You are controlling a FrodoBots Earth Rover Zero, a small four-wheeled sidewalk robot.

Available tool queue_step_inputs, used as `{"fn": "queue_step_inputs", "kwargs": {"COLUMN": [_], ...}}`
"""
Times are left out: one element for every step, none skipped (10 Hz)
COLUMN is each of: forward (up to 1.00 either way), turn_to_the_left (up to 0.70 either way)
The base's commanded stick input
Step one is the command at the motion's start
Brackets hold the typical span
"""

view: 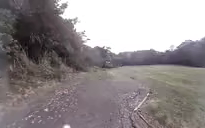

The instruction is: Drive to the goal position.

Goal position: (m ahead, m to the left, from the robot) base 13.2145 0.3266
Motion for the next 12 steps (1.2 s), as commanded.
{"fn": "queue_step_inputs", "kwargs": {"forward": [0.45, 0.45, 0.45, 0.45, 0.45, 0.45, 0.45, 0.45, 0.45, 0.45, 0.45, 0.45], "turn_to_the_left": [-0.14, -0.24, -0.27, -0.27, -0.27, -0.27, -0.27, -0.27, -0.27, -0.27, -0.27, -0.27]}}
